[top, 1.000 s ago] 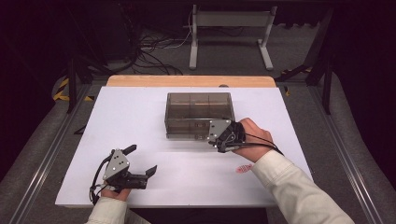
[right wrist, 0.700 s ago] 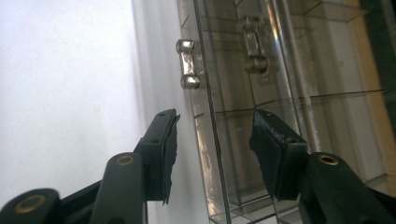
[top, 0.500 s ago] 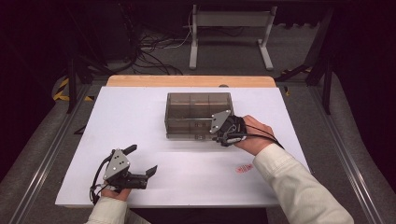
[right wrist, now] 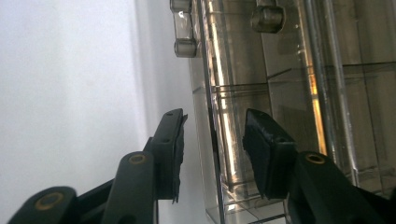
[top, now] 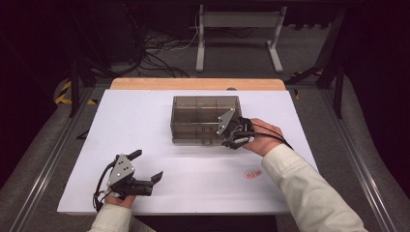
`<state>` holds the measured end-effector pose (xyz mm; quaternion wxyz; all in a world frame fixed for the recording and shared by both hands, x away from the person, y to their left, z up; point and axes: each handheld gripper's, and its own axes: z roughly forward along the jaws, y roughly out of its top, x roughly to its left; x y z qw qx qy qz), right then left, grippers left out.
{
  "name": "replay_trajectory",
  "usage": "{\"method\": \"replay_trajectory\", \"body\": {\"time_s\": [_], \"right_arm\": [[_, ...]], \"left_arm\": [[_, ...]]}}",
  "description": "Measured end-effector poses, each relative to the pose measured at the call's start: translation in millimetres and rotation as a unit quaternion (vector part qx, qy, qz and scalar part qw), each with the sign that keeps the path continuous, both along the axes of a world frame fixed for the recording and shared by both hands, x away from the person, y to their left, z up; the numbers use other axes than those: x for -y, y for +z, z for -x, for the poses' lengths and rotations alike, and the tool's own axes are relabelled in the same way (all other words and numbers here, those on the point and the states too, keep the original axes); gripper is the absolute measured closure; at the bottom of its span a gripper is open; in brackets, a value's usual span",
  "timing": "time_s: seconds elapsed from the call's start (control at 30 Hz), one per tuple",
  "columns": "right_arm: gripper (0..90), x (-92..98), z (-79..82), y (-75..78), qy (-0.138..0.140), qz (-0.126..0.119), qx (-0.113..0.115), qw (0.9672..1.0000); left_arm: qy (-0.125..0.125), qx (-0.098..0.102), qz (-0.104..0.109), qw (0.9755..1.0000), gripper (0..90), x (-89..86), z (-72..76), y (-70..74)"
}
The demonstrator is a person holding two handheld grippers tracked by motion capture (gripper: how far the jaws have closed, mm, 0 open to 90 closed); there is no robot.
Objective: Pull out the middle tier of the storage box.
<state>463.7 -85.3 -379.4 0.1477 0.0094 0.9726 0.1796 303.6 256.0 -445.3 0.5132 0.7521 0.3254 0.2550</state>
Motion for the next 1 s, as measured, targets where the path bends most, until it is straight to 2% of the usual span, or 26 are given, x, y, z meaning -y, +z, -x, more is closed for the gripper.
{"method": "replay_trajectory", "body": {"time_s": [0.13, 0.27, 0.4, 0.47, 0.53, 0.63, 0.67, 0.7, 0.77, 0.8, 0.83, 0.9, 0.93, 1.0], "right_arm": [[63.7, -0.6, -2.8, -2.2, 0.0, 0.006, -0.014, 0.9999], [68.1, -2.1, -6.3, -5.9, -0.001, 0.024, -0.026, 0.9994], [71.6, -3.8, -7.8, -10.0, 0.002, 0.035, -0.026, 0.9991], [74.3, -4.4, -8.4, -11.2, 0.006, 0.038, -0.025, 0.9989], [81.1, -4.7, -8.1, -11.1, 0.008, 0.042, -0.026, 0.9988], [81.8, -4.4, -8.3, -10.1, 0.012, 0.041, -0.028, 0.9987], [82.0, -4.4, -7.7, -10.2, 0.012, 0.04, -0.027, 0.9987], [82.4, -4.6, -7.7, -10.1, 0.013, 0.041, -0.027, 0.9987], [83.5, -4.8, -7.8, -9.3, 0.016, 0.044, -0.036, 0.9982], [84.0, -5.0, -7.9, -9.1, 0.016, 0.044, -0.041, 0.9981], [84.3, -5.4, -7.6, -8.9, 0.018, 0.045, -0.047, 0.9977], [84.9, -5.9, -5.6, -8.2, 0.019, 0.047, -0.054, 0.9972], [84.9, -6.1, -4.9, -7.8, 0.019, 0.048, -0.055, 0.9971], [84.9, -6.6, -2.5, -6.7, 0.016, 0.048, -0.058, 0.997]], "left_arm": [[0.0, 0.001, -0.002, 1.0, 0.1, -0.1, -0.3, 0.0], [0.0, 0.001, -0.002, 1.0, 0.1, -0.1, -0.4, -0.1], [-0.002, 0.001, -0.005, 1.0, 0.0, -0.2, -1.6, 0.0], [-0.011, -0.012, -0.006, 0.9998, 0.0, 0.8, -3.4, 0.7], [-0.008, -0.015, -0.005, 0.9998, 0.1, 1.1, -3.8, 1.2], [-0.011, -0.026, 0.0, 0.9996, 0.0, 3.6, -4.7, 0.1], [-0.011, -0.023, -0.011, 0.9996, 0.0, 3.7, -5.3, 0.1], [-0.015, -0.026, -0.013, 0.9995, 0.0, 4.6, -5.0, -0.1], [-0.027, -0.024, -0.009, 0.9993, 0.1, 4.2, -5.1, 0.0], [-0.035, -0.028, 0.001, 0.999, 0.1, 4.3, -4.8, -0.2], [-0.038, -0.025, -0.001, 0.999, 0.3, 3.6, -5.5, 0.0], [-0.032, -0.031, -0.004, 0.999, 1.1, 5.3, -6.6, -0.9], [-0.031, -0.031, -0.013, 0.9989, 1.6, 5.3, -7.9, -0.7], [-0.036, -0.043, -0.008, 0.9984, 3.7, 7.0, -8.3, -1.1]]}}
